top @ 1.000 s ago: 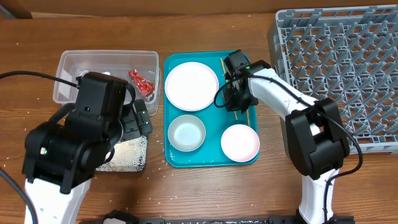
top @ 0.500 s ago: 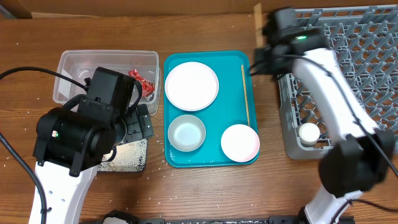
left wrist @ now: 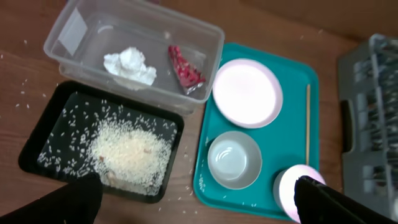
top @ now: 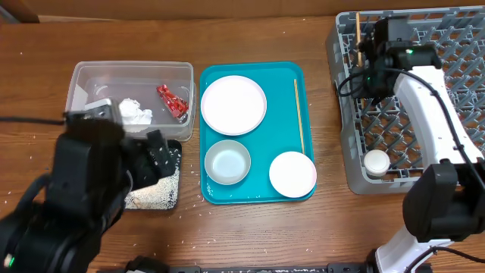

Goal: Sort waste into correct bins and load items into the dishwasher
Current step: 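Place the chopstick into the dish rack with the right gripper, then grasp the second wooden chopstick on the teal tray with the right gripper, then place the second chopstick into the dish rack with the right gripper, then move the right gripper to the pink bowl and grasp its rim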

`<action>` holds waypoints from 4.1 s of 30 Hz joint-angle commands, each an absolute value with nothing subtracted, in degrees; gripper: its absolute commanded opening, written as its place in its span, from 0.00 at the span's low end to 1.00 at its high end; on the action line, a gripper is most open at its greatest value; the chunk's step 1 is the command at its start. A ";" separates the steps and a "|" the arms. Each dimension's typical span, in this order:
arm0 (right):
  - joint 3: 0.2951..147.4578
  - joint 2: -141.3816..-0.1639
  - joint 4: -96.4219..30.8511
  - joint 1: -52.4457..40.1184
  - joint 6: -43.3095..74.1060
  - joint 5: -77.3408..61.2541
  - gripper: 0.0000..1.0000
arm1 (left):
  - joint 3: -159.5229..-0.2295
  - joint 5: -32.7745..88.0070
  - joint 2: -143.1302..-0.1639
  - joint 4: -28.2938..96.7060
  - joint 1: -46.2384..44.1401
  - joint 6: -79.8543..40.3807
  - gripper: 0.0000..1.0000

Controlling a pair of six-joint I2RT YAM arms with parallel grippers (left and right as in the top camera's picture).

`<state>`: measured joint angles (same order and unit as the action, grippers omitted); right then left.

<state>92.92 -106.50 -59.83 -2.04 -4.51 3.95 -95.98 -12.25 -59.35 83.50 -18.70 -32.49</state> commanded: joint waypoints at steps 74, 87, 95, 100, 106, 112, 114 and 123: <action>93.80 -103.70 -57.58 -0.21 -2.90 -0.05 0.04 | -96.64 -11.99 -52.82 84.14 -18.35 -32.16 1.00; 94.54 -105.65 -58.35 -4.54 -7.18 8.16 0.54 | -96.64 -10.48 -52.82 84.18 -18.35 -32.16 1.00; 100.62 -101.60 -67.05 -9.98 -0.38 -3.66 0.56 | -96.64 -10.48 -52.82 84.16 -18.35 -32.16 1.00; 100.18 -100.73 -73.78 -12.51 6.92 -7.22 0.48 | -96.64 -10.83 -52.82 84.14 -18.35 -32.14 1.00; 90.72 -101.06 -76.66 -15.18 9.08 -10.37 0.51 | -96.64 -10.96 -52.82 84.14 -18.35 -32.14 1.00; 76.23 -101.06 -68.42 -15.79 13.63 -9.89 0.52 | -96.64 -11.16 -52.82 84.16 -18.35 -32.12 1.00; 72.27 -101.06 -65.60 -15.79 13.78 -9.89 0.52 | -96.64 -11.14 -52.82 84.18 -18.35 -32.12 1.00; 66.65 -101.06 -62.67 -16.60 13.78 -9.28 0.21 | -96.57 -11.11 -53.15 84.09 -18.35 -32.14 1.00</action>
<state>66.94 -101.67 -63.07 -15.88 13.45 -9.47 -95.98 -11.16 -52.77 84.23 -18.70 -32.49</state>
